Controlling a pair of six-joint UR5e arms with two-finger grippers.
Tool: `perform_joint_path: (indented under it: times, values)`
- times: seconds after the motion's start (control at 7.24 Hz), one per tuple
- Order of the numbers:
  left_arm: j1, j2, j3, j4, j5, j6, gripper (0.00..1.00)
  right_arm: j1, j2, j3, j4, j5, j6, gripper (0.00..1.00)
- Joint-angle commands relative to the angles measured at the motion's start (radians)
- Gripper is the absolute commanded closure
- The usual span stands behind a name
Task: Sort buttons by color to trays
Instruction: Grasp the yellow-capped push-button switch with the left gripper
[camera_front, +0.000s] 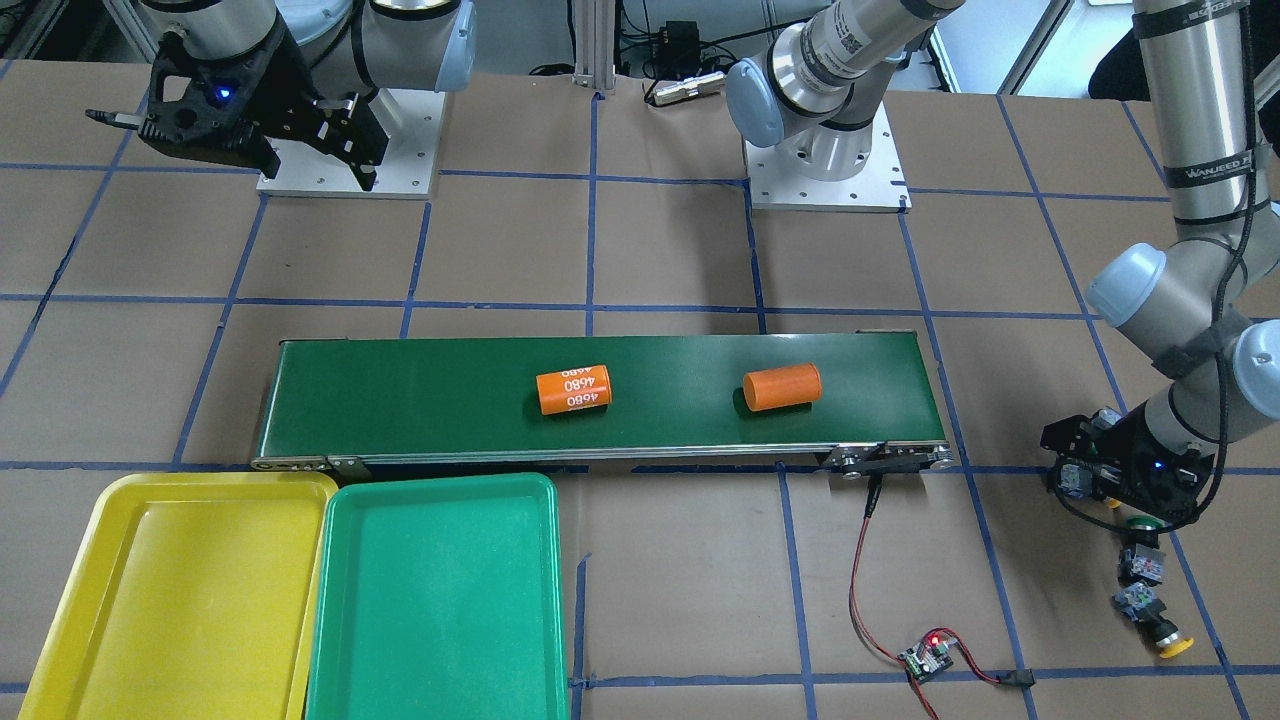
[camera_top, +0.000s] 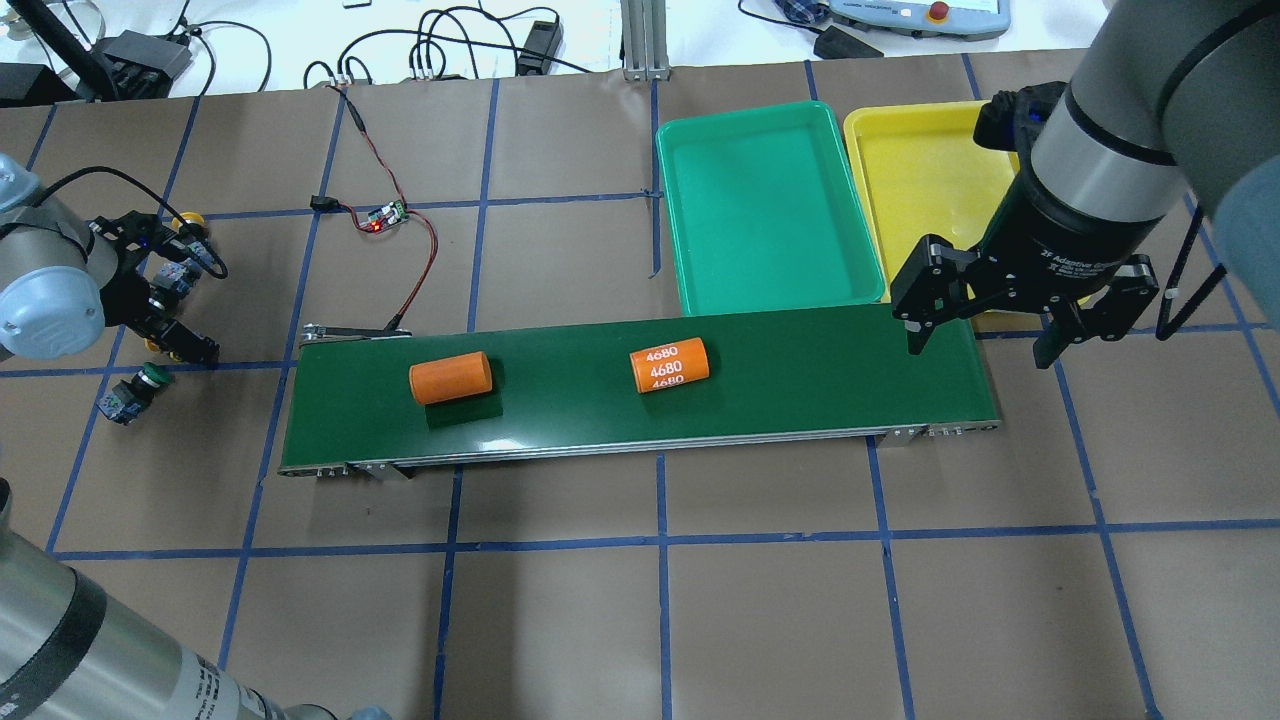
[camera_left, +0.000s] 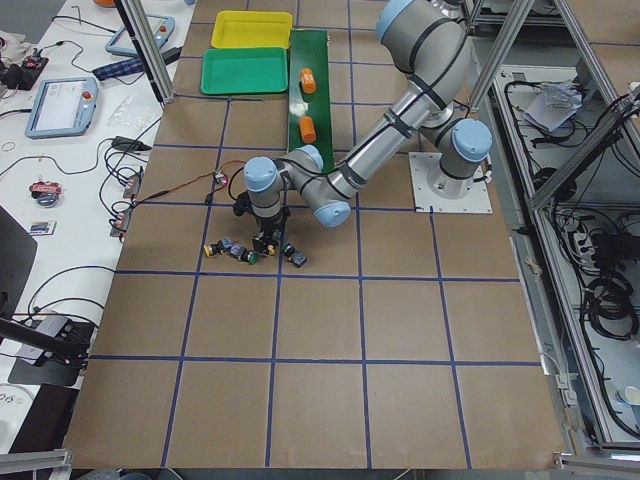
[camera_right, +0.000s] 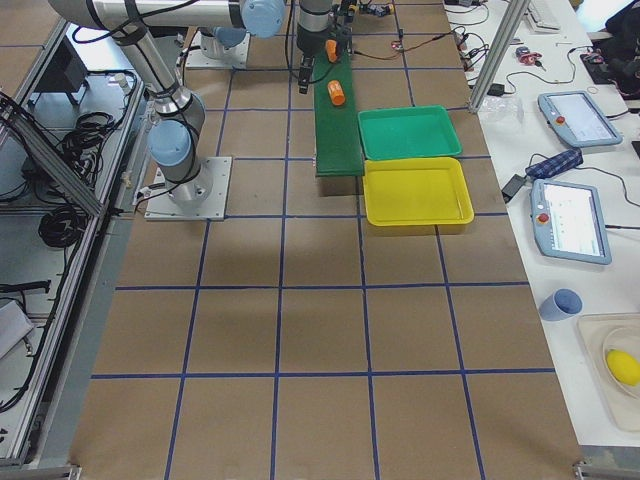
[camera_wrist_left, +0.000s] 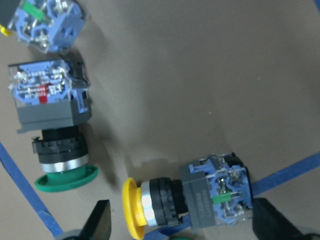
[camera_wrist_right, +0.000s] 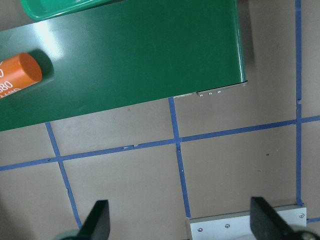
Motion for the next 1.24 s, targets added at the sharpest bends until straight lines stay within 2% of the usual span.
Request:
perform_joint_path:
  times: [0.0,0.41,0.83,0.97,1.1]
  values:
    - [0.001,-0.009,0.003,-0.009,-0.002,-0.072,0.0,0.0,0.001,0.0,0.0,0.0,0.0,0.0]
    - [-0.012,0.016,0.013,-0.026,0.011,-0.146,0.0,0.0,-0.001,0.0,0.002,-0.002,0.0,0.0]
    - [-0.007,-0.015,0.011,-0.032,-0.005,-0.191,0.0,0.0,-0.001,0.0,0.002,-0.002,0.0,0.0]
    - [-0.004,-0.019,0.011,-0.03,-0.006,-0.191,0.03,0.0,-0.001,0.0,0.002,-0.003,0.0,0.0]
    - [-0.004,-0.007,0.013,-0.038,-0.003,-0.194,0.4,0.0,-0.001,0.0,0.002,-0.005,0.0,0.0]
